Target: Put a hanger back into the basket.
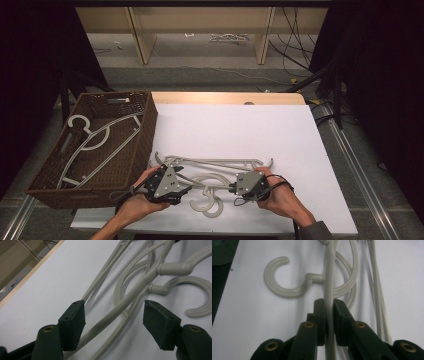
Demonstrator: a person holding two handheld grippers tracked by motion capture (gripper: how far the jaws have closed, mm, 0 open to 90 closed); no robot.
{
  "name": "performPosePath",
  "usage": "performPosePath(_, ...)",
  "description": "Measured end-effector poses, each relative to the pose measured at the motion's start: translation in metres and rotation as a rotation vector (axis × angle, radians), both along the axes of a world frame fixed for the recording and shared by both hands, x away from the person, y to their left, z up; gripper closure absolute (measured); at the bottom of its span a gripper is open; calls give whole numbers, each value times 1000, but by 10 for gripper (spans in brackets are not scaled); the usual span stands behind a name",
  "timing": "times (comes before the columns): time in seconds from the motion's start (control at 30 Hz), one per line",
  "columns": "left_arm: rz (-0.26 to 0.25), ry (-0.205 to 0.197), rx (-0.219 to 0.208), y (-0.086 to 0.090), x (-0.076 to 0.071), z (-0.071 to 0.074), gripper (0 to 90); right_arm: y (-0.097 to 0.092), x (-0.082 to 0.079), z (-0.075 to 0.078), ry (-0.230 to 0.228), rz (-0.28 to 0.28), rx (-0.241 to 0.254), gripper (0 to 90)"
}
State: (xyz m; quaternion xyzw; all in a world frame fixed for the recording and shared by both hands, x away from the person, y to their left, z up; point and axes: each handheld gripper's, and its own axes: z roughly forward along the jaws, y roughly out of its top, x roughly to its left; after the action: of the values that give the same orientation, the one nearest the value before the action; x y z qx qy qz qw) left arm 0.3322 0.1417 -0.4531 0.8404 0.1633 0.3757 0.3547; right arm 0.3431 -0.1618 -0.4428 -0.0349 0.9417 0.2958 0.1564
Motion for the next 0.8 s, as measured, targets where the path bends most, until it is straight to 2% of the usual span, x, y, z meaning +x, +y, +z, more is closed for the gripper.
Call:
performPosePath(0.03,11,-8,17,0,2,-1,347,-1,-1,1,-5,-15,5,820)
performPosePath(0.07,-206,163,44,-5,8,-4,349,-1,-1,2,-13,-10,4,820)
performPosePath(0.1,-202,204,5,-9,6,-8,348,-1,-1,2,-19,-5,5,820)
performPosePath(0.13,-205,189,32,-10,9,-9,348,-1,-1,2,-17,-6,8,820)
performPosePath(0.3,-241,177,63,-19,14,-11,386,-1,-1,3,-20,-4,7,820)
performPosePath(0.4,-256,164,100,-24,16,-12,426,-1,-1,4,-17,-7,11,820)
performPosePath(0.6,-306,165,117,-32,19,-12,556,0,-1,5,-17,-10,18,820)
performPosePath(0.67,-336,137,144,-35,18,-12,650,-1,0,5,-27,-16,23,820)
performPosePath(0.7,-349,133,188,-36,18,-10,667,-1,0,5,-27,-21,25,820)
performPosePath(0.73,-355,121,206,-37,17,-9,679,-1,0,5,-12,-13,21,820)
performPosePath(0.8,-376,101,234,-38,17,-5,693,-2,1,5,-29,-15,26,818)
